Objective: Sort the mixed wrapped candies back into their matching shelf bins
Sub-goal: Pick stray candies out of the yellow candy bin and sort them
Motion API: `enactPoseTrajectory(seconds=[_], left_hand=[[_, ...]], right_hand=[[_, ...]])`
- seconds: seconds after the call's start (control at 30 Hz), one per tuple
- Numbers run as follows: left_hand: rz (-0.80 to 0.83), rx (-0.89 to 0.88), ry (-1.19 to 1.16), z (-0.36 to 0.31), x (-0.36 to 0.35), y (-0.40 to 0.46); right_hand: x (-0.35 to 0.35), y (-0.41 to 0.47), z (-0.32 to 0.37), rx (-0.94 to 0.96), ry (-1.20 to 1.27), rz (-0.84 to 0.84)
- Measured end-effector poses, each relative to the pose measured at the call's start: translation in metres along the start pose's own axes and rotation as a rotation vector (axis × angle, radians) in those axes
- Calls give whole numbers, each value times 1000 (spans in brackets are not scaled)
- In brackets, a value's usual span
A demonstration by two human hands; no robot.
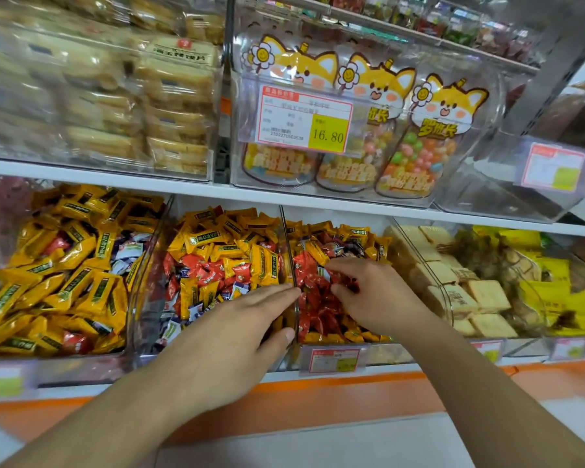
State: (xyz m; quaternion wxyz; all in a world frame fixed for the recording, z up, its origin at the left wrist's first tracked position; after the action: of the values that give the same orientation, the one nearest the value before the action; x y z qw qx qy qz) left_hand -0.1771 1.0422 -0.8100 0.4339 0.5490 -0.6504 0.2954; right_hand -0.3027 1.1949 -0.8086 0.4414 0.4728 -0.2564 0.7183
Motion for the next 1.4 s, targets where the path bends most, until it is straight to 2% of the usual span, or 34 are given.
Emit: enactPoseTrajectory(seconds=[0.23, 0.37, 0.47, 0.67, 0.8, 0.93, 1.13, 1.2, 1.27, 1.4], left_hand=[[-8, 5, -13, 0, 1, 1], [-20, 11, -22, 1, 2, 0], [-17, 14, -22, 0, 3, -1], [-15, 23, -31, 3, 3, 0], [-13, 32, -29, 3, 2, 3], [-33, 45, -43, 3, 5, 4], [-202, 128, -110, 12, 26, 2], [-248, 161, -170, 17, 32, 0], [-272, 185, -231, 22, 38, -4], [-320, 229, -269, 30, 50, -12]], right_hand=[[15, -6, -20, -105, -68, -91], [20, 1, -3, -40, 16, -200], [5, 13, 2, -1, -8, -172], [-10, 27, -13, -69, -35, -118], [-5, 25, -12, -65, -33, -143], [14, 10, -15, -111, 60, -224], [48, -20, 2, -137, 291, -356], [43, -24, 23, -122, 434, -313], [26, -25, 49, -87, 580, -201], [2, -28, 82, -34, 678, -41]])
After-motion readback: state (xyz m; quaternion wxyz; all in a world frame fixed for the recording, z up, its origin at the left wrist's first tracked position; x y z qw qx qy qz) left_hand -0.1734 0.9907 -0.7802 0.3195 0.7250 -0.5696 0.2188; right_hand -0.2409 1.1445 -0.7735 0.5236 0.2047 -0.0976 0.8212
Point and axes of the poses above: each hand's wrist, its own y-axis towards the middle knuckle, its own x-axis out of the back of the hand, z = x × y, the point moved 10 cm from there along y, towards the middle knuckle, and after that the axes turned 5 degrees about y, right-handed, at the moved point
